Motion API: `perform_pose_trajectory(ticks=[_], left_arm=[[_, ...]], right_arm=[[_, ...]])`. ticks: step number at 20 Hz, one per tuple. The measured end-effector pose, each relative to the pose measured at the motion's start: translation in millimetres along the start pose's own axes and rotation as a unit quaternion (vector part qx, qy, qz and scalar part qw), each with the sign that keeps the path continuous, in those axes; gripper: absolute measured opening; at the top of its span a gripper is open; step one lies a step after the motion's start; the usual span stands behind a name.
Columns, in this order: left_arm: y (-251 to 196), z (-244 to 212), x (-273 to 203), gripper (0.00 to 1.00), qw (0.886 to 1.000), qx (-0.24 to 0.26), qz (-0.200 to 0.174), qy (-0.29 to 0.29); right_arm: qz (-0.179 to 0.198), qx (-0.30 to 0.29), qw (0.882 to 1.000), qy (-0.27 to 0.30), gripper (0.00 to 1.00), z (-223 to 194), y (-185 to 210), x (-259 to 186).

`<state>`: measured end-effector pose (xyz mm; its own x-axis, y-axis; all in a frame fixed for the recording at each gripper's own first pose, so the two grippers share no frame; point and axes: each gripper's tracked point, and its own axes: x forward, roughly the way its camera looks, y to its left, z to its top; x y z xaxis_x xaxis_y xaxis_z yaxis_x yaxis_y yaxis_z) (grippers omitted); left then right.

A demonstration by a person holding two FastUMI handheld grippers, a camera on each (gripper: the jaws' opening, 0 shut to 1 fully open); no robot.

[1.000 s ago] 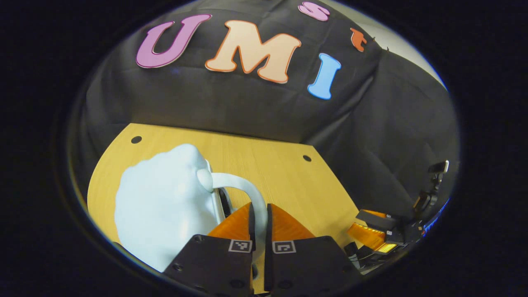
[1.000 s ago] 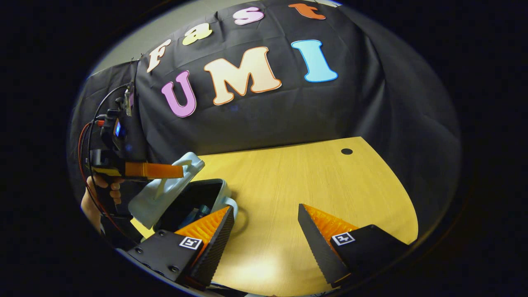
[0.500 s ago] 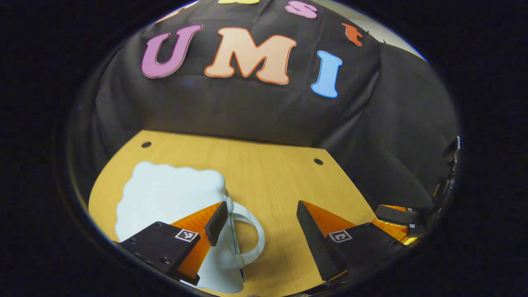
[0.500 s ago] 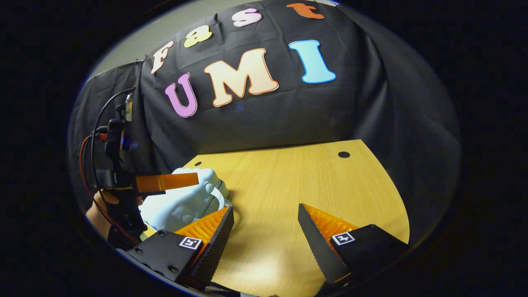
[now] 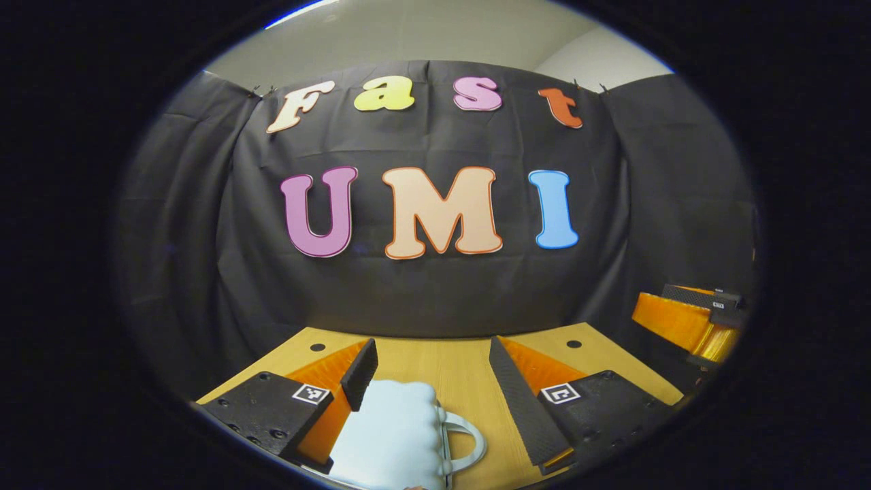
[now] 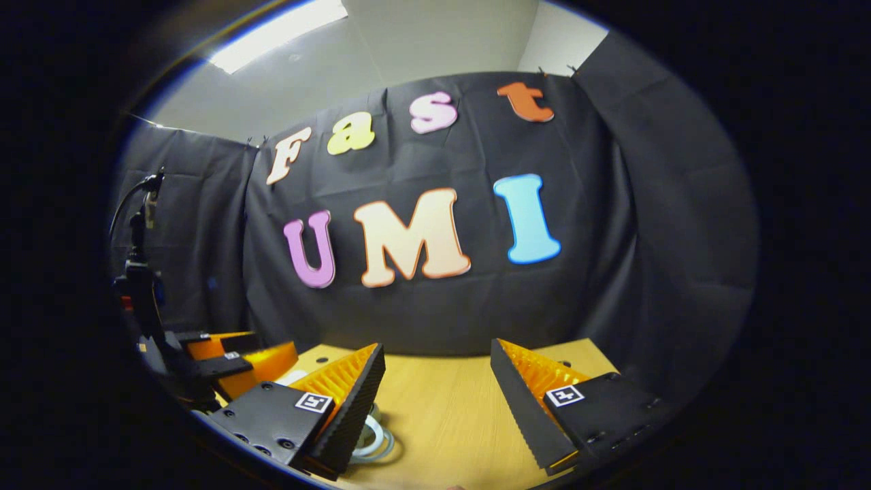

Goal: First open the suitcase, pack the skin care products into it, and then close the suitcase.

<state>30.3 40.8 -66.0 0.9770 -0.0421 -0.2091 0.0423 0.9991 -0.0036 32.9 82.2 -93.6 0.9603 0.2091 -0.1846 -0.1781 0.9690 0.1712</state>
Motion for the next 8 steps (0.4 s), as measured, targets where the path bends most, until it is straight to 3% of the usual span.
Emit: perform_pose_trajectory(ticks=[1, 3, 4, 6, 8], left_arm=[[3, 7, -1, 0.96, 1.0, -0.006, -0.004, -0.007], [13, 16, 0, 0.96, 1.0, -0.015, -0.009, -0.013], [17, 21, 0, 0.96, 1.0, -0.019, -0.011, -0.014], [25, 31, 0, 0.95, 0.999, -0.027, -0.014, -0.022], [28, 43, 3, 0.95, 0.999, -0.027, -0.019, -0.034]], right_arm=[[-0.006, -0.008, 1.0, -0.011, 0.98, 8, 5, 0], [-0.017, -0.024, 0.999, -0.025, 0.94, 19, 11, -3], [-0.02, -0.027, 0.999, -0.032, 0.98, 26, 16, -4], [-0.027, -0.032, 0.998, -0.044, 0.94, 34, 21, -7], [-0.029, -0.037, 0.998, -0.048, 0.98, 38, 27, -11]])
